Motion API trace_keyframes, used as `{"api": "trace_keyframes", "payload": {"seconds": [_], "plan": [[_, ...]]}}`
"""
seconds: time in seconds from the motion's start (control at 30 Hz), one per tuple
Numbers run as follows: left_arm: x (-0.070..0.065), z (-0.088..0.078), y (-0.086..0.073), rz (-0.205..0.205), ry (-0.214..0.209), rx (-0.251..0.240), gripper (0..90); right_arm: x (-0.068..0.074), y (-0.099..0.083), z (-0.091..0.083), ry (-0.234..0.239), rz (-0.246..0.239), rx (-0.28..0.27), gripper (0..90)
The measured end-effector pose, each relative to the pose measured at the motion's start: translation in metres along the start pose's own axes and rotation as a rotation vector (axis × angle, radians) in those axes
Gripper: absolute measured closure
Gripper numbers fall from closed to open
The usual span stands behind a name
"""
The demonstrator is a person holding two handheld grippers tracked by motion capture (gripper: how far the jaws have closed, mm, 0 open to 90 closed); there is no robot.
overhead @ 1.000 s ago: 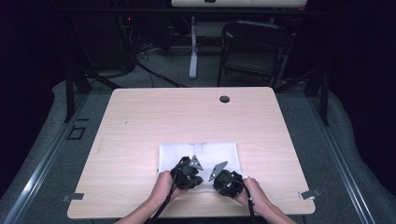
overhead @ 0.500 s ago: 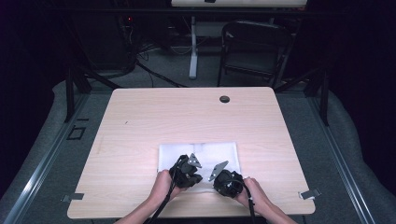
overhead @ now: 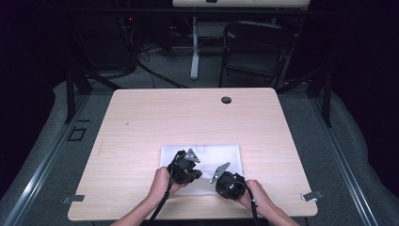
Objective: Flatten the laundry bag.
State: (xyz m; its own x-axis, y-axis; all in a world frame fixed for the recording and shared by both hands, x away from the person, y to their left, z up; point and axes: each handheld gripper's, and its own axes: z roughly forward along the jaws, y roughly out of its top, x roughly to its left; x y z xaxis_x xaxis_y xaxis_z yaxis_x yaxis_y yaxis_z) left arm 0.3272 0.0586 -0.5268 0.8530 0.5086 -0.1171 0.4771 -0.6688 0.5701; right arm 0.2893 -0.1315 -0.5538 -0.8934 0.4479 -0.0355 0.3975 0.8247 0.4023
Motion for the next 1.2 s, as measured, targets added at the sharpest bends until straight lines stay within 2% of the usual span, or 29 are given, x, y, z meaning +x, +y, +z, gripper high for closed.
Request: {"api": "trace_keyframes", "payload": {"seconds": [0.4,0.8,1.2], "plan": [[0.007,-0.003,0.011,-0.004,0.012,0.008,88.3,0.000,-0.001,-0.001,0.008,-0.006,0.009,90.0],[0.021,-0.011,0.031,-0.002,0.056,0.014,88.4,-0.001,-0.003,-0.003,0.022,-0.013,0.026,90.0],[0.030,-0.019,0.054,0.030,0.105,0.028,88.5,-0.001,-0.004,-0.003,0.029,-0.011,0.024,90.0]]}}
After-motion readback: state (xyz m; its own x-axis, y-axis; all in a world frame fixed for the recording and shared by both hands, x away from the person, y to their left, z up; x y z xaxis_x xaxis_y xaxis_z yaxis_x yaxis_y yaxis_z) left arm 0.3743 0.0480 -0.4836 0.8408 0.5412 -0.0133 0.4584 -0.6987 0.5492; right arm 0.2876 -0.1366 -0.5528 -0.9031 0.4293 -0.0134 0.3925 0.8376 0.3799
